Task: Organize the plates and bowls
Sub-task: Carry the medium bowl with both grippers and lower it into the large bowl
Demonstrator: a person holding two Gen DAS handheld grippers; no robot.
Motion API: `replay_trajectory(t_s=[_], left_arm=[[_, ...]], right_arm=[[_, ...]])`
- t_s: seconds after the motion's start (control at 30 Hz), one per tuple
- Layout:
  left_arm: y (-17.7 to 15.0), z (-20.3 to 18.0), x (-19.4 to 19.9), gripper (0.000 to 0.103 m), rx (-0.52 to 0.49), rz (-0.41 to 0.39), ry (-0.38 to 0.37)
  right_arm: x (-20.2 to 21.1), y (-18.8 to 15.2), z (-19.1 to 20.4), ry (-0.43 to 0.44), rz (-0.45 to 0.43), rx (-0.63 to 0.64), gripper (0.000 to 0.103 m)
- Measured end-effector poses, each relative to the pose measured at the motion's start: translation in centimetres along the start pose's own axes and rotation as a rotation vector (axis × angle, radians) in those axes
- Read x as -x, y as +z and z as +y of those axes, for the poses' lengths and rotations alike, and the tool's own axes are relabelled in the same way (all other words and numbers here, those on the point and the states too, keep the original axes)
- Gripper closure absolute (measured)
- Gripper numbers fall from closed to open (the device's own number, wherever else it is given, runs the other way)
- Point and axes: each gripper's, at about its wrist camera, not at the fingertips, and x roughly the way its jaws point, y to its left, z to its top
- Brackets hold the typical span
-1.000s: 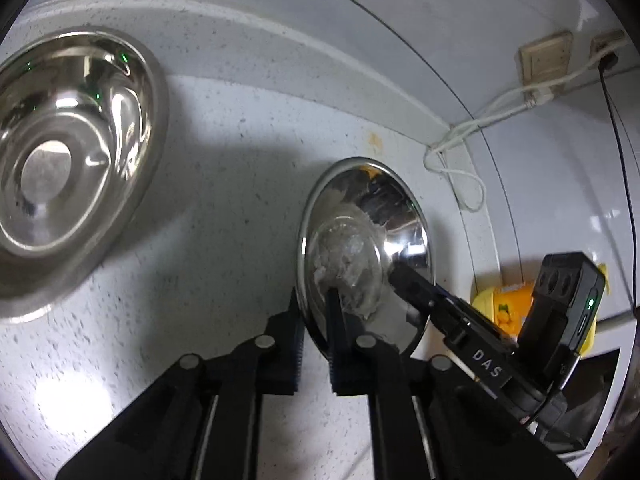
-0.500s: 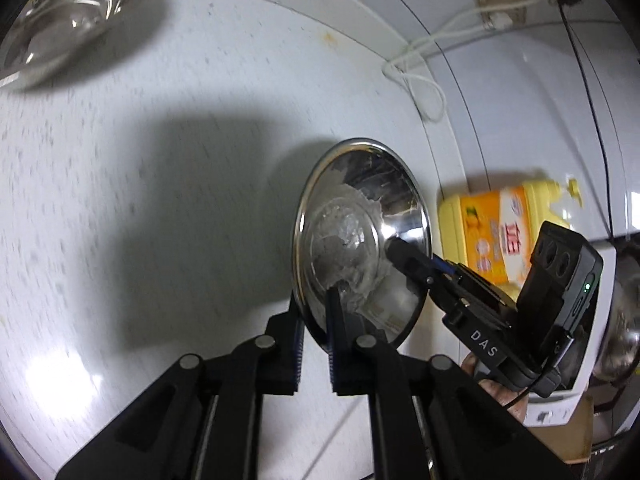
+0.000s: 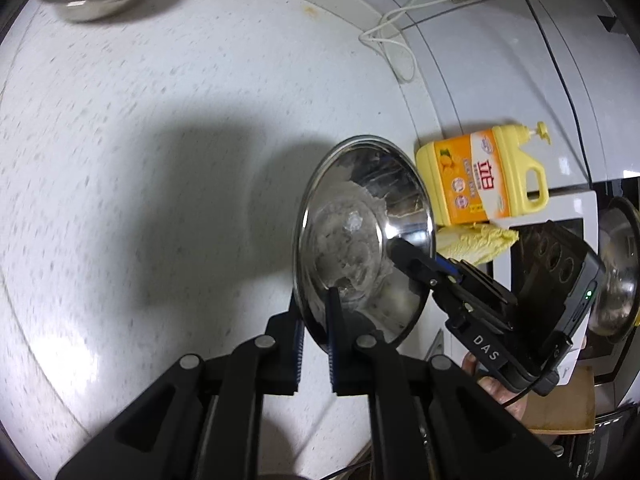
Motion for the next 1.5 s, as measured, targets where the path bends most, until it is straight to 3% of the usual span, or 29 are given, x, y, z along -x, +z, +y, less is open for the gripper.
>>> replay_trajectory(t_s=[0.53, 0.97, 1.17, 1.33, 1.5], left_arm=[[-4.6, 2.3, 2.3, 0.095, -0.012, 0.016, 0.01], [-7.4, 0.9, 7.2, 0.095, -0.075, -0.068, 0.016], [-11.7, 1.2, 11.2, 0.094, -0.076, -0.086, 0.011], [-16.7, 2.7, 15.1, 0.094, -0.031, -0.11, 0.007], [-20.5, 5.2, 16.6, 0.094, 0.039, -0.113, 0.004]], right_arm=[[0.2, -5.5, 2.2, 0.048, 0.017, 0.0, 0.09], [3.8, -6.9, 4.9, 0.066, -0.057, 0.001, 0.09], [5.5, -8.3, 7.0, 0.11, -0.071, 0.028, 0.09], [6.9, -10.1, 10.1, 0.168, -0.062, 0.081, 0.09], [6.9, -11.9, 13.2, 0.217, -0.025, 0.13, 0.09]])
